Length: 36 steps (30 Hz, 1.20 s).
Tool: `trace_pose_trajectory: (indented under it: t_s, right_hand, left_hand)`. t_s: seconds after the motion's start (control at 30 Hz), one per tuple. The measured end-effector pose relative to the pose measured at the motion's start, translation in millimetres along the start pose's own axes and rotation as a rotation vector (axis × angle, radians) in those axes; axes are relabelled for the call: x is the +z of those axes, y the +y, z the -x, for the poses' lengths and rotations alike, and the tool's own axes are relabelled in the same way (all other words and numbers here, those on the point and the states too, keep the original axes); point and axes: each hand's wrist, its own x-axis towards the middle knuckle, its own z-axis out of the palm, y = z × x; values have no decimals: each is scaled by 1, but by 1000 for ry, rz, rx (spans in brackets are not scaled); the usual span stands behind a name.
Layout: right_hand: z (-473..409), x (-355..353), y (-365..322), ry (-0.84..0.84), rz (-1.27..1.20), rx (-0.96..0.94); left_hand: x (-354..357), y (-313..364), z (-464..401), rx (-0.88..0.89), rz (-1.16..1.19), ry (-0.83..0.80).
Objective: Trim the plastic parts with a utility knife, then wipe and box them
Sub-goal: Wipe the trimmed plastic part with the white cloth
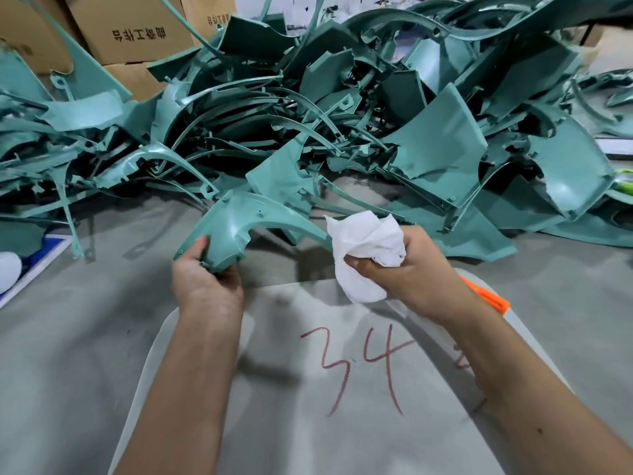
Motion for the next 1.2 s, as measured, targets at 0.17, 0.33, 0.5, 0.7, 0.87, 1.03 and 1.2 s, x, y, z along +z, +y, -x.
trace_pose_trajectory:
  t_s: [0.17,0.33,0.5,0.7,0.87,1.03,1.2]
  right_hand:
    - [2,-6,-1,57,-49,17]
    - [0,-3,-3,145,-165,0]
    - [2,-11,-10,-273,-716,226]
    - [9,-6,-17,-410,-786,329]
    - [4,-8,-14,-431,-869,368]
    - [10,-4,-15,-390,-705,344]
    - [-8,-2,-16,43,-1031,370]
  left_hand:
    - [0,11,-1,56,71,76]
    - [-1,6,0,41,67,15]
    - [-1,5,2,-70,-71,-256]
    - [1,-3,5,-177,-213,-322]
    - [3,-1,6,-217,-181,-328]
    - [-6,-8,9,-694,117,-553]
    - [4,-19,24,-343,-722,-673]
